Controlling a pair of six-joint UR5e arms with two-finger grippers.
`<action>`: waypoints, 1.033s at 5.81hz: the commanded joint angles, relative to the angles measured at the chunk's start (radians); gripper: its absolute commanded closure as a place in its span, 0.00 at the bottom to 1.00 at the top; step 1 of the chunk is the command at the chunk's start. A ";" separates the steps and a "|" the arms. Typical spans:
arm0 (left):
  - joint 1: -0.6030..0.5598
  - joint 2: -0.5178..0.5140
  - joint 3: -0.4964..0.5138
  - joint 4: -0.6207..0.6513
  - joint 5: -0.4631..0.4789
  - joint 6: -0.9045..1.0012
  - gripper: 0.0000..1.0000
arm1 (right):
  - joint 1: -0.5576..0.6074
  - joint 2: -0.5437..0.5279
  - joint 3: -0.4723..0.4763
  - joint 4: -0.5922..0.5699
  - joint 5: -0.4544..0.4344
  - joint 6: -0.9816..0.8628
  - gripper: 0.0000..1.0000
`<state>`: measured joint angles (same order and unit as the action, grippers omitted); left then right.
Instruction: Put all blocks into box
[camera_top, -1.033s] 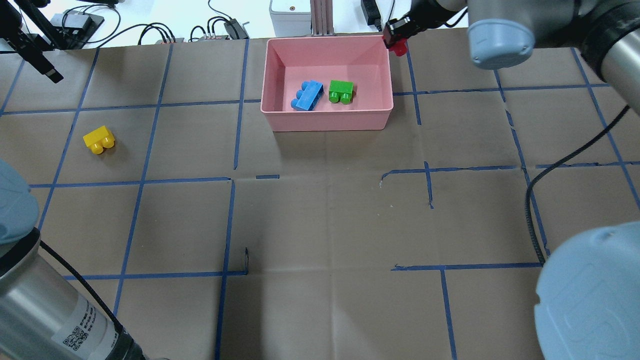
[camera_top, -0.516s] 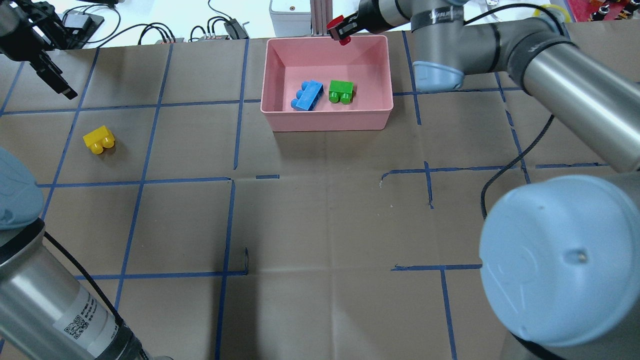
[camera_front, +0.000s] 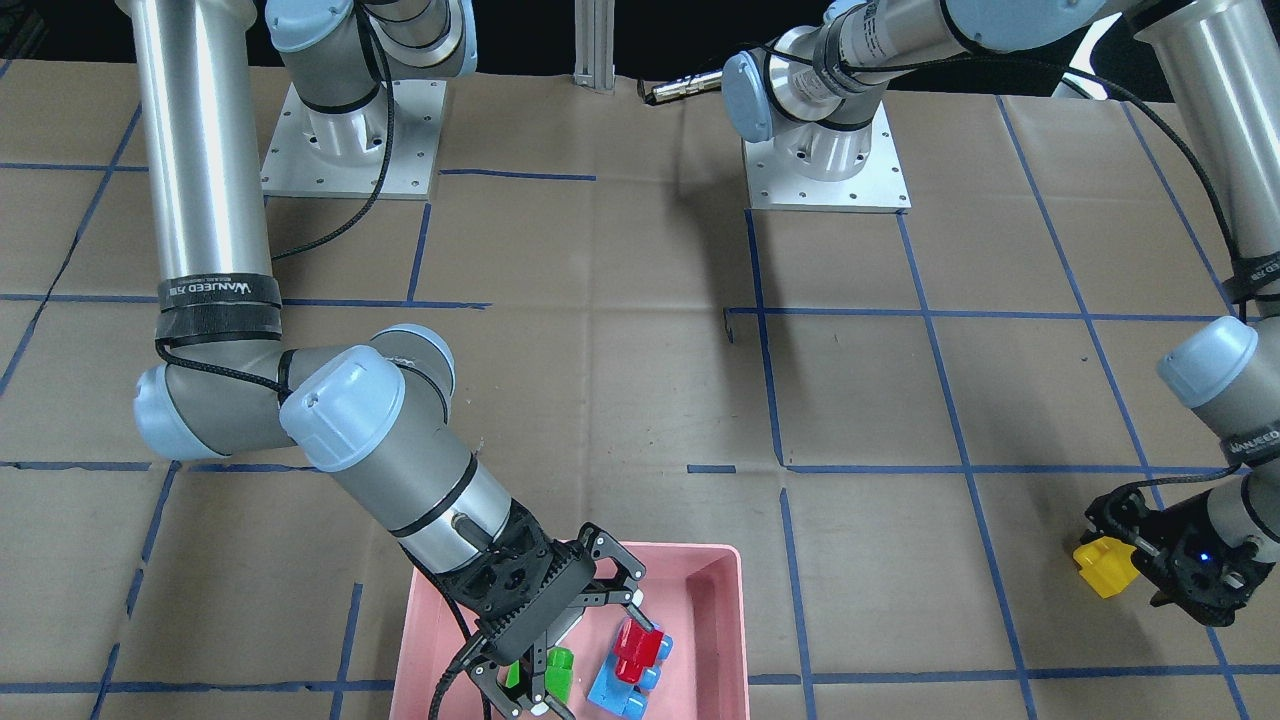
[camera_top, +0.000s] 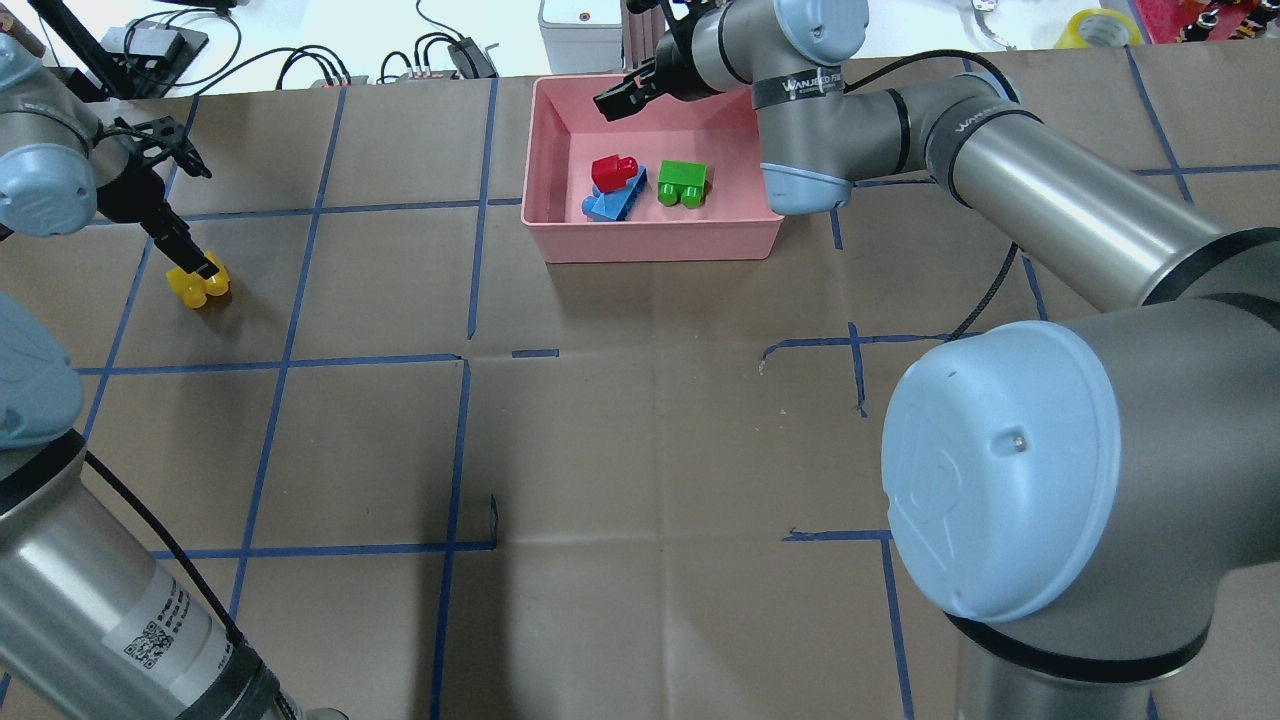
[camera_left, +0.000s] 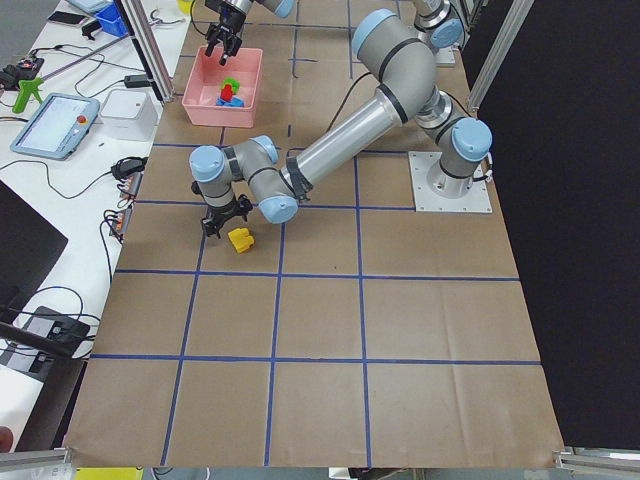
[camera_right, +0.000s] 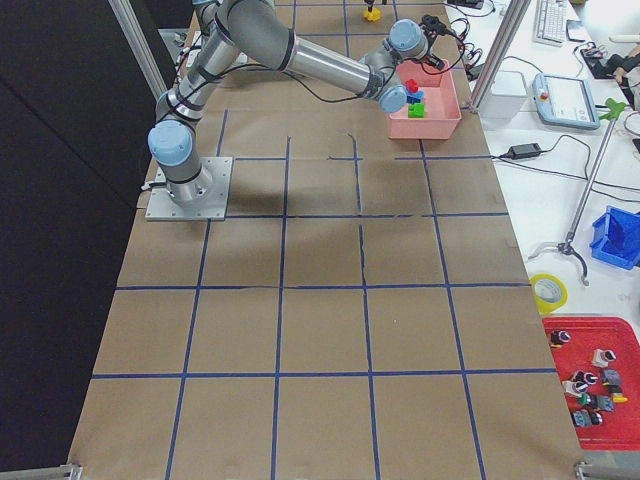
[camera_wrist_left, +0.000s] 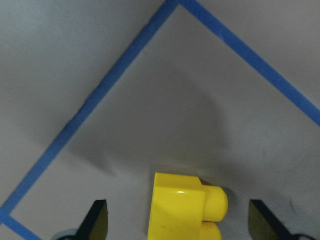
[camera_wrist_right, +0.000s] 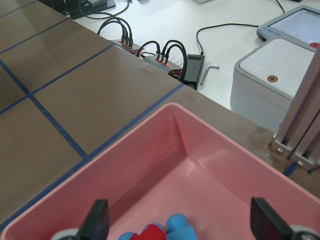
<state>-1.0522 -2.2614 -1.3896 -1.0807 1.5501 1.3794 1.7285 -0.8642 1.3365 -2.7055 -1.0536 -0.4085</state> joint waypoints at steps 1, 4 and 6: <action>0.018 -0.003 -0.055 0.021 -0.012 0.015 0.01 | -0.026 -0.104 0.015 0.338 -0.175 -0.010 0.00; 0.017 0.006 -0.091 0.087 -0.008 0.018 0.34 | -0.078 -0.380 -0.008 1.047 -0.416 -0.024 0.00; 0.015 0.016 -0.074 0.087 -0.001 0.007 0.69 | -0.019 -0.583 0.035 1.266 -0.418 0.332 0.00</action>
<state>-1.0359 -2.2526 -1.4721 -0.9938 1.5452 1.3929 1.6762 -1.3556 1.3502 -1.5443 -1.4665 -0.2369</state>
